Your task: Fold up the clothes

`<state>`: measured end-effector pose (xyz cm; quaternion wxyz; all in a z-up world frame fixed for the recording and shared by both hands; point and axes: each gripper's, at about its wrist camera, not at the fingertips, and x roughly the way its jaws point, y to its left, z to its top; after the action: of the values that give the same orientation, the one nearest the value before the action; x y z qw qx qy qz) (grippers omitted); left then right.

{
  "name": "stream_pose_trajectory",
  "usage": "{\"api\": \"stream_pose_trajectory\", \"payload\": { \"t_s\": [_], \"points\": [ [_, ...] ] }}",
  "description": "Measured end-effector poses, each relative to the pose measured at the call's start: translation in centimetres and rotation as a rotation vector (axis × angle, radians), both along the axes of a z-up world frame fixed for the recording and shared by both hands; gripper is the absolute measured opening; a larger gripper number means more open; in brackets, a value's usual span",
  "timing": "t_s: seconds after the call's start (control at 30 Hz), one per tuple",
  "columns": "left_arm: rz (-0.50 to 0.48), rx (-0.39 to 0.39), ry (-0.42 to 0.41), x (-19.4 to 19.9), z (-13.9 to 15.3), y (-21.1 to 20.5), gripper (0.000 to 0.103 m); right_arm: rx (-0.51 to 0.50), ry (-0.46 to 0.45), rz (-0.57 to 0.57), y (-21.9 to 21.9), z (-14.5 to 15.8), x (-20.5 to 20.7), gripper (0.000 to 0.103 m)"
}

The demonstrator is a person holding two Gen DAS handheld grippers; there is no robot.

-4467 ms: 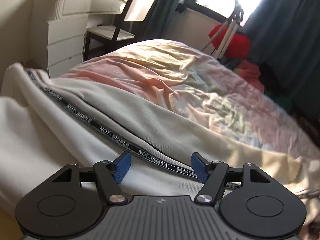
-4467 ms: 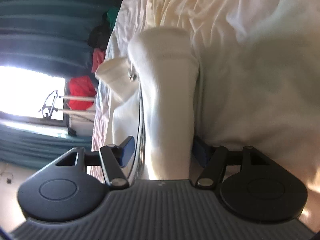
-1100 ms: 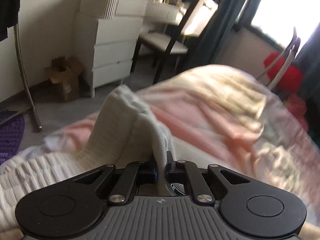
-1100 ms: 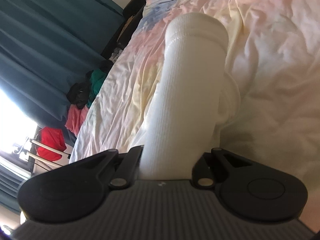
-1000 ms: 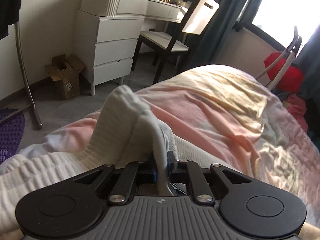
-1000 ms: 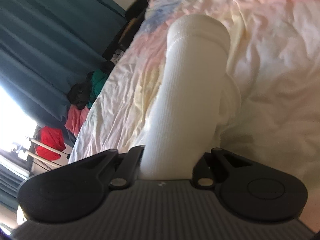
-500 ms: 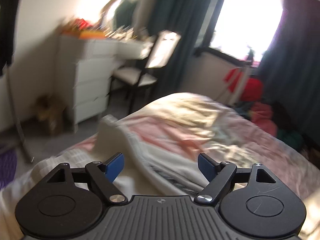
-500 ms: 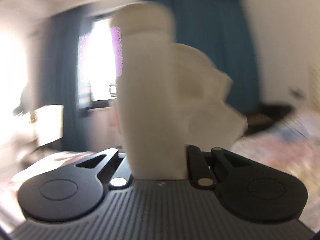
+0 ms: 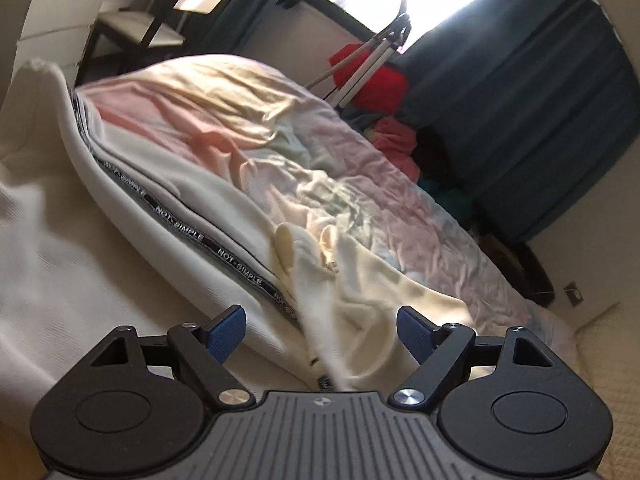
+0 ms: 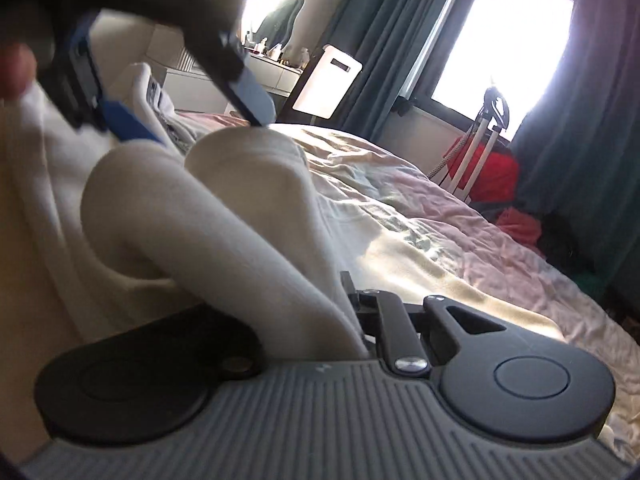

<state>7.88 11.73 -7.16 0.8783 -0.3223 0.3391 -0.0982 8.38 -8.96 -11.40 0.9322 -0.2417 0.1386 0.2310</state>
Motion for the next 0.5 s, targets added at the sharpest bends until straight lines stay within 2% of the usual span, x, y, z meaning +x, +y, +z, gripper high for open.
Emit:
{"api": "stream_pose_trajectory", "payload": {
  "t_s": [0.07, 0.13, 0.2, 0.23, 0.27, 0.4, 0.5],
  "points": [
    [-0.037, -0.088, 0.027, 0.7, -0.7, 0.5, 0.080, -0.008, -0.018, 0.009, 0.3, 0.0, -0.7, 0.014],
    [-0.078, -0.139, 0.039, 1.5, -1.4, 0.3, 0.080, -0.040, -0.061, 0.050, 0.9, 0.0, -1.8, 0.014],
    [-0.101, -0.111, 0.052, 2.1, -1.8, -0.6, 0.080, -0.077, -0.109, 0.114, 1.8, 0.0, -2.9, 0.014],
    [-0.106, -0.080, 0.056, 2.3, -2.0, -1.0, 0.076, -0.096, -0.133, 0.146, 2.3, 0.0, -3.5, 0.014],
    [-0.111, -0.048, 0.059, 2.4, -2.1, -1.4, 0.066, -0.095, -0.121, 0.133, 2.6, 0.1, -3.5, 0.014],
    [-0.124, 0.018, 0.037, 2.6, -2.4, -2.2, 0.052, -0.062, -0.023, 0.085, 2.6, 0.8, -2.7, 0.015],
    [-0.126, 0.054, 0.009, 2.4, -2.2, -2.6, 0.040, -0.065, 0.046, 0.115, 2.2, 2.0, -2.9, 0.027]
  ]
}}
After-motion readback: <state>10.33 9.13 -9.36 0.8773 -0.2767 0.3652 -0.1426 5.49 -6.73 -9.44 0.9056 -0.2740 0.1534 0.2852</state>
